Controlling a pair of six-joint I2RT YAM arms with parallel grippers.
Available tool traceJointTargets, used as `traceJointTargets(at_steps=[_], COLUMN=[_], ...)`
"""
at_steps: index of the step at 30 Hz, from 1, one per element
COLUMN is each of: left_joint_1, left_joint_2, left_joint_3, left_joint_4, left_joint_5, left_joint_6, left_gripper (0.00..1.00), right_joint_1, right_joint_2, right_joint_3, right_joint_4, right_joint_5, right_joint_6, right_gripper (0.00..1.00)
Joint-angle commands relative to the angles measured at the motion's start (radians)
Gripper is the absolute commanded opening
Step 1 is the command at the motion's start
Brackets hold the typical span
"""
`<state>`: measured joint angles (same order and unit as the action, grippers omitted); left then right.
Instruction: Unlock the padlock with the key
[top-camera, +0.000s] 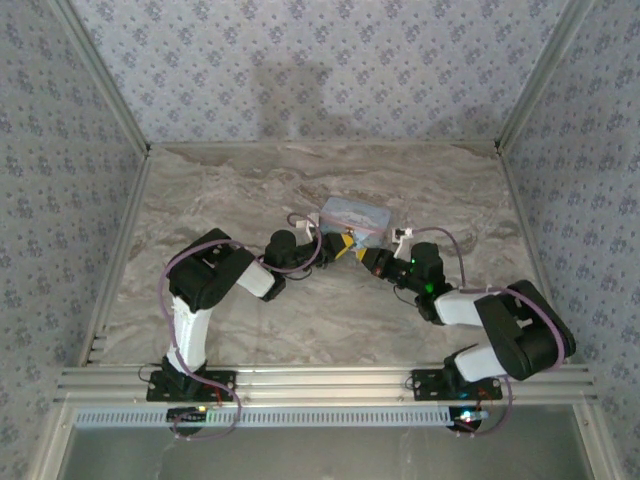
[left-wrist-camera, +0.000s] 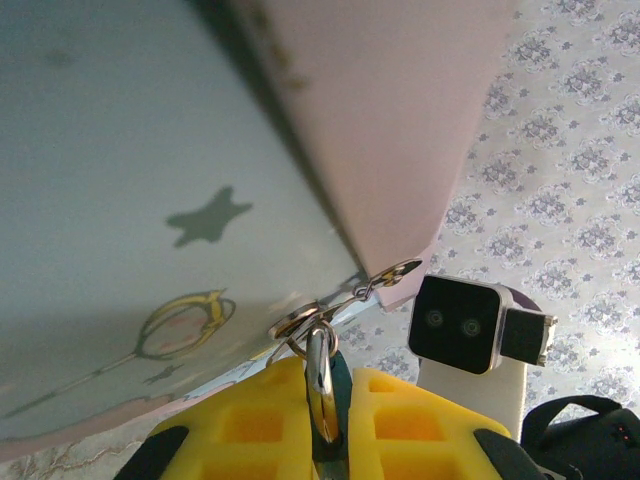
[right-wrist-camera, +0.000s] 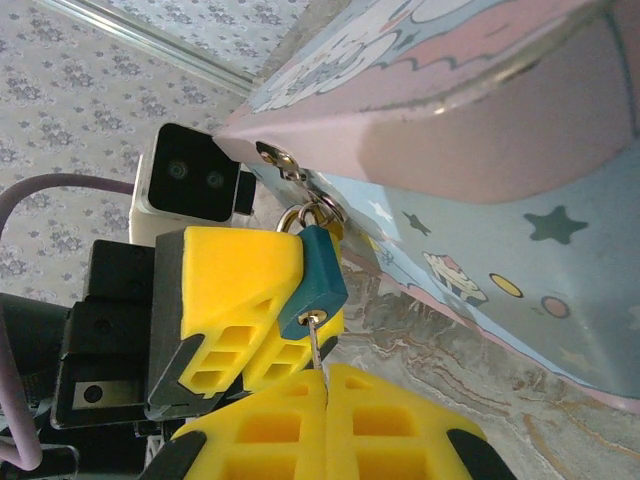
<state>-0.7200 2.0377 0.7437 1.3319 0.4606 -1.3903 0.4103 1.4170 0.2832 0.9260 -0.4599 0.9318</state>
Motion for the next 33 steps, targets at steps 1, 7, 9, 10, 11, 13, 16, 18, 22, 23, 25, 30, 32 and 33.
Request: traceJointTargets(at_steps=[1,7,9,10,11,13,16,18,22,23,25,30,32,33], left_joint_1=[-0.002,-0.006,-0.007,-0.007,-0.008,-0.010,-0.011,-0.012,-0.015,-0.016,-0.018,-0.024,-0.024,-0.024], left_joint_2=[0.007,0.007,0.010,0.010,0.011,0.013,0.015,0.014,0.011,0.010,0.008,0.004,0.004,0.003], left_joint_3=[0.029,0.027,0.026,0.026,0.028,0.029,0.031,0.032,0.040,0.041,0.042,0.043,0.041,0.040], left_joint_4=[0.073,0.074,0.074,0.075,0.074,0.073,0.075,0.075,0.075,0.075,0.075,0.075,0.075,0.075], left_joint_5=[0.018,0.021,0.020,0.021,0.021,0.023,0.022,0.023,0.037,0.041,0.044,0.057,0.057,0.058], left_joint_6=[-0.004,-0.004,-0.003,-0.003,-0.003,-0.001,-0.003,-0.003,-0.001,0.000,0.001,0.002,0.002,0.002], left_gripper=[0.04,0.04,0.04,0.04,0.04,0.04,0.04,0.04,0.04,0.04,0.04,0.03,0.03,0.03], right_joint_1=[0.001,0.001,0.001,0.001,0.000,0.002,0.001,0.001,-0.008,-0.013,-0.015,-0.006,-0.012,-0.017], right_joint_2=[0.013,0.020,0.020,0.022,0.023,0.027,0.031,0.035,0.061,0.075,0.099,0.107,0.105,0.102], right_joint_3=[0.023,0.027,0.032,0.034,0.036,0.036,0.037,0.040,0.038,0.043,0.054,0.080,0.074,0.074], right_joint_4=[0.033,0.057,0.056,0.056,0.057,0.068,0.085,0.076,0.112,0.133,0.153,0.130,0.135,0.134], right_joint_5=[-0.005,-0.010,-0.013,-0.014,-0.018,-0.024,-0.031,-0.028,-0.014,-0.017,-0.019,0.000,0.006,0.003], right_joint_6=[0.010,0.015,0.017,0.016,0.017,0.018,0.031,0.034,0.075,0.093,0.112,0.108,0.111,0.114], right_gripper=[0.00,0.00,0.00,0.00,0.00,0.00,0.00,0.00,0.00,0.00,0.00,0.00,0.00,0.00])
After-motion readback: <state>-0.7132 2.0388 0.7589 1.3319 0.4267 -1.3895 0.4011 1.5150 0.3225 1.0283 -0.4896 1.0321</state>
